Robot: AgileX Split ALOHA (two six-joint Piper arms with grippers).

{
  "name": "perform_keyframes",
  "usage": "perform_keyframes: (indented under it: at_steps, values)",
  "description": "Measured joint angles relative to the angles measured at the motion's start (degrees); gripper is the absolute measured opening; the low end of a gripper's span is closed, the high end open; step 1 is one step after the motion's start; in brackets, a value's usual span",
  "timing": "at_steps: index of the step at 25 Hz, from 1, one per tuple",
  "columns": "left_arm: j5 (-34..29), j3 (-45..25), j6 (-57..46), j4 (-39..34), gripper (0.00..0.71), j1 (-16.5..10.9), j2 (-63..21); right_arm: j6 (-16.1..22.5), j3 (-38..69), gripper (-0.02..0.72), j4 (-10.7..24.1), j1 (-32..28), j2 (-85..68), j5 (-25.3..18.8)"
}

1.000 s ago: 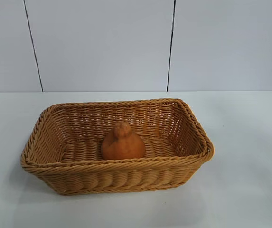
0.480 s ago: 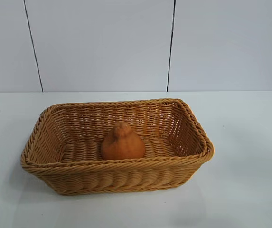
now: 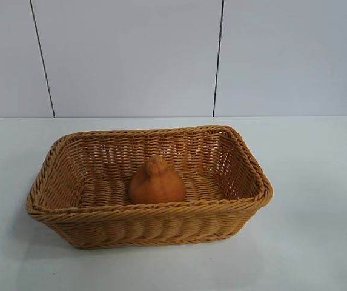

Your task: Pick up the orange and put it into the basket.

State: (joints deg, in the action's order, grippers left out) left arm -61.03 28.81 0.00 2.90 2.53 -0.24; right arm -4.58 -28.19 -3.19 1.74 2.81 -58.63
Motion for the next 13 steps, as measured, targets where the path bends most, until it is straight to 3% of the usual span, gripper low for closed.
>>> perform_keyframes:
  at_steps: [13]
  values:
    - [0.00,0.00,0.00,0.00,0.645,0.00,0.00,0.10,0.06,0.675,0.00,0.00,-3.19,-0.06]
